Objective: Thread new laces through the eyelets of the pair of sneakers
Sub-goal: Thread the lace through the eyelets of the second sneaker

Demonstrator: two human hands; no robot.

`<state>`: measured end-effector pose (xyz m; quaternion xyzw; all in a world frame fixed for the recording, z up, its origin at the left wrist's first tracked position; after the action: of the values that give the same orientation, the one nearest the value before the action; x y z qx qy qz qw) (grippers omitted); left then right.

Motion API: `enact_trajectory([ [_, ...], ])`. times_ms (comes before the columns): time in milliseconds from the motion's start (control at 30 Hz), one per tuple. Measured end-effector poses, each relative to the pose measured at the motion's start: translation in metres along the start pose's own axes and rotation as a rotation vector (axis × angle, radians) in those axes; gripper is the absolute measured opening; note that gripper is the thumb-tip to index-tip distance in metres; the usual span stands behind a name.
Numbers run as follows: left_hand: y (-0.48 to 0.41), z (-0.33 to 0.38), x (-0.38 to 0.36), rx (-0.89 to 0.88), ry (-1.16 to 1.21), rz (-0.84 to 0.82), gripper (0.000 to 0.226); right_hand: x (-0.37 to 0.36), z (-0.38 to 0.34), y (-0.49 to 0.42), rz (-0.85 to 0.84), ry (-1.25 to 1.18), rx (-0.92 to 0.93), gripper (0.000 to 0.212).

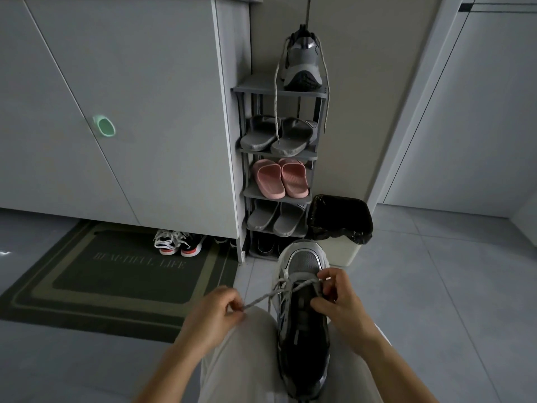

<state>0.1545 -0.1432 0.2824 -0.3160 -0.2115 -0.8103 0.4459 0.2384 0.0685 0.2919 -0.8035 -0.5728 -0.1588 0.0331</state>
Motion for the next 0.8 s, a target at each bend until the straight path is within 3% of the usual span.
enact_trajectory([
  [67,-0.007,0.016,-0.012,-0.019,0.085,-0.114,0.006,0.0,0.002,0.0,0.0,-0.039,-0.004,0.039],
  [100,-0.011,0.025,-0.016,-0.013,0.178,-0.108,0.014,-0.001,0.003,0.0,-0.001,-0.052,-0.004,0.04],
  [267,-0.031,0.053,-0.037,0.274,0.55,0.063,0.036,-0.003,0.001,0.004,-0.008,-0.046,0.033,0.041],
  [400,-0.041,0.063,-0.046,0.378,0.864,0.144,0.013,-0.003,0.001,0.005,0.0,-0.021,0.055,0.041],
  [533,-0.037,0.072,-0.039,0.348,1.04,0.17,0.012,0.0,0.002,0.006,0.017,-0.082,0.058,0.03],
  [600,-0.036,0.085,-0.026,0.213,1.005,0.135,0.004,0.004,-0.006,0.004,0.075,-0.115,0.09,0.011],
  [700,-0.036,0.119,-0.01,-0.112,0.723,-0.018,0.014,0.002,-0.031,-0.002,0.038,-0.085,0.1,0.039],
  [800,-0.033,0.13,-0.01,-0.242,0.416,-0.245,0.012,-0.003,-0.054,-0.01,-0.099,-0.324,0.019,0.043],
])
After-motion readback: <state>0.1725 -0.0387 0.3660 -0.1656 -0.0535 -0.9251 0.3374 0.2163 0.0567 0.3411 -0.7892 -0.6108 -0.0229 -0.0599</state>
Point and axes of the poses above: each hand's wrist, its own y-axis away from the middle knuckle, its own x-axis out of the back of the hand, z = x × y, the point moved 5 cm from there along -y, towards the middle knuckle, and after that the axes turned 6 degrees about y, right-handed, at the moved point
